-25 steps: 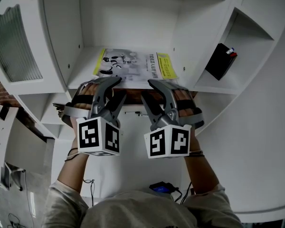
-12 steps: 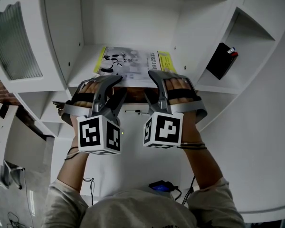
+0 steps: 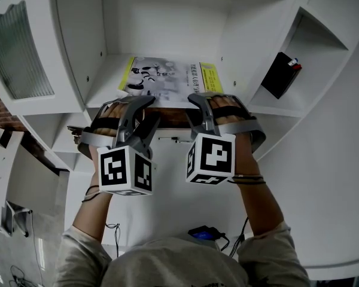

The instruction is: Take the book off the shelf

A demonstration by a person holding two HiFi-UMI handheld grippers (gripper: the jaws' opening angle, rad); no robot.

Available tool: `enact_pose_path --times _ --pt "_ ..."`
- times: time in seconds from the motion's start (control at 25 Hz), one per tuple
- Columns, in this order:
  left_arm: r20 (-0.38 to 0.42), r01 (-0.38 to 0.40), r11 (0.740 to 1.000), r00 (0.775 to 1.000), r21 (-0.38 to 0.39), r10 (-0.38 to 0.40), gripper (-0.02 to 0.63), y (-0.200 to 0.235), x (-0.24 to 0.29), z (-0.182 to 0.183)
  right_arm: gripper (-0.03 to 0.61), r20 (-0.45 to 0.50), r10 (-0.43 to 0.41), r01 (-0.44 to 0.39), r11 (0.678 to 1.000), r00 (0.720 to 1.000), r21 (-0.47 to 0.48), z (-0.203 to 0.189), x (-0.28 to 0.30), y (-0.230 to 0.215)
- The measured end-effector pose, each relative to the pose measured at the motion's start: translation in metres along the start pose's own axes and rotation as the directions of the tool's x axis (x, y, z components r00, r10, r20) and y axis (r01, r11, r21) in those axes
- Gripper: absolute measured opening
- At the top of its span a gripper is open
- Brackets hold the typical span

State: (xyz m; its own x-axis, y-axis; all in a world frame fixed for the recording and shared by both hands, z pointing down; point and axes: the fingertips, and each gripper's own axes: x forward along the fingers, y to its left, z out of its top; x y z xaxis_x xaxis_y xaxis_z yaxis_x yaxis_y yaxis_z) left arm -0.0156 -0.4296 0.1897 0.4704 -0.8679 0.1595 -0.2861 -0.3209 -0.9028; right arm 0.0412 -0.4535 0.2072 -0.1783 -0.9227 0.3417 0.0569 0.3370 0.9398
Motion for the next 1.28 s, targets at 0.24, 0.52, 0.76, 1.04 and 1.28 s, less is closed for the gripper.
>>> enact_pose_path --times 0.24,0.52,0.76,1.04,1.28 --pt "-0.003 -0.006 1.0 1.0 -0.007 0.006 0.161 0.002 -0.002 -0.002 0.084 0.01 0.049 -0.049 0.999 0.999 0.001 -0.001 -0.009 -0.005" --pt "-0.001 -0.014 1.0 1.0 -0.003 0.014 0.161 0.001 -0.005 0.004 0.075 -0.003 0.004 -0.004 1.0 1.0 -0.022 0.001 -0.012 -0.004" --pt "-0.01 -0.01 1.0 1.0 0.025 0.01 0.161 -0.003 -0.009 0.008 0.075 0.03 0.015 -0.015 1.0 0.999 -0.007 0.007 -0.033 0.002" --pt "-0.059 -0.018 0.987 0.998 0.163 0.028 0.196 -0.007 -0.008 0.013 0.077 0.044 0.024 -0.024 1.0 0.999 -0.001 0.01 -0.058 0.009" --pt "-0.093 -0.004 0.969 0.995 0.248 0.028 0.209 -0.018 -0.003 0.02 0.077 0.048 0.029 -0.029 1.0 0.998 0.008 0.006 -0.078 0.018"
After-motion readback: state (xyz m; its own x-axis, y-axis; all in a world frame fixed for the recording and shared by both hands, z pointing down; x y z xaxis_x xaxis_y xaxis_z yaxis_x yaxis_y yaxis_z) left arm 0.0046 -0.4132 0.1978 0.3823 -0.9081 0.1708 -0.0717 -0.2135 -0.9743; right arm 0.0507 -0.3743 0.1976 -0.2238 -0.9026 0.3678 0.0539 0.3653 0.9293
